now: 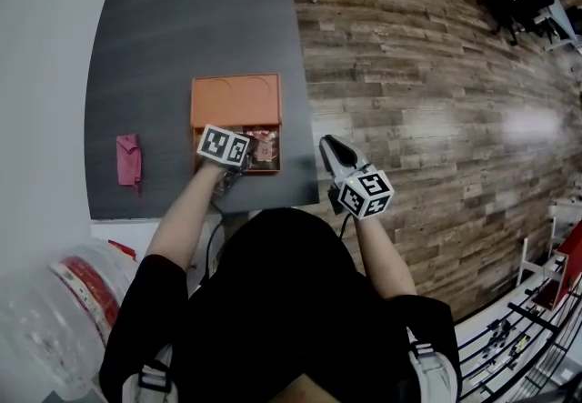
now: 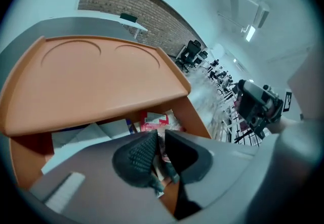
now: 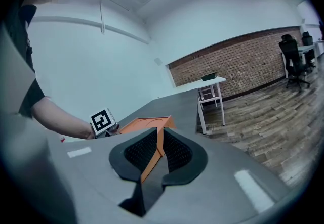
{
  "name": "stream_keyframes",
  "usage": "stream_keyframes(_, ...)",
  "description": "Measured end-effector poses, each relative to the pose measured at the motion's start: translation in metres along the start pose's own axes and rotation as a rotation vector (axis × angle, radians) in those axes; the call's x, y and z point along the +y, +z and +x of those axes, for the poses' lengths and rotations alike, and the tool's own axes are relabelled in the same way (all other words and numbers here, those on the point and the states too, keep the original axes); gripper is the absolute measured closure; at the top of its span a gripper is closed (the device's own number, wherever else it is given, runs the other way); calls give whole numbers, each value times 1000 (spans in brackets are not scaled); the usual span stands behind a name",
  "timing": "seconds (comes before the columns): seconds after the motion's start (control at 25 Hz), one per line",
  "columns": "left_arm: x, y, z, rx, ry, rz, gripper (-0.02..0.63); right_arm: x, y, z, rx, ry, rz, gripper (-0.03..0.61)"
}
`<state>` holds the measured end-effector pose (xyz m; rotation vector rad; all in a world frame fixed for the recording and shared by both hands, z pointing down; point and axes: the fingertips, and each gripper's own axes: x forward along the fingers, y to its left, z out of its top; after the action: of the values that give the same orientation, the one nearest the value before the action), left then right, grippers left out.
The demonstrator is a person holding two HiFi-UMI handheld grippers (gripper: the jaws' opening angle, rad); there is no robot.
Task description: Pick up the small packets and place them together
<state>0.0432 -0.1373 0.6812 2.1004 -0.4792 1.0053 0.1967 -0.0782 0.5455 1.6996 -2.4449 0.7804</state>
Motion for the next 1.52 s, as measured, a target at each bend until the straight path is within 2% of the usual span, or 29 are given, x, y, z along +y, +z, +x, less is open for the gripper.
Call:
stream_keyframes(0.16,-1,4,-9,-34,-12,25,611,-1,-1,1,3,2,0,537)
stream_keyframes(0.32,-5,5,-15,-53,-19,58,614,1,0,3,6,9,-4,537)
stream_keyframes(0.48,-15,10,-24,-106,-14,94,614,5,2,4,2,22,-10,537)
stream_keyframes(0.6,-24,19,-38,-173,-25,108,614,12,6,8,-3,42,-19,537)
stream_keyframes(0.84,-36,37,-70,-324,-81,53,614,32,15,24,-1,100,-44,538)
stream_keyframes(1.04,-45,47,-101,-440,-133,56,614,46,20,35,0,142,-60,538)
stream_keyframes(1.12,-37,54,-115,-526,-130,-2,614,50,21,37,-1,154,-62,538)
stream_keyframes(1.2,-21,64,-131,-641,-124,-119,614,52,22,40,1,162,-65,538)
stream_keyframes(1.4,39,74,-165,-937,-118,-543,614,55,21,50,19,189,-70,538)
stream_keyframes(1.44,48,74,-169,-971,-109,-589,614,56,21,52,23,197,-71,538)
stream_keyframes(1.52,60,72,-172,-1000,-69,-615,614,61,21,57,30,214,-78,538)
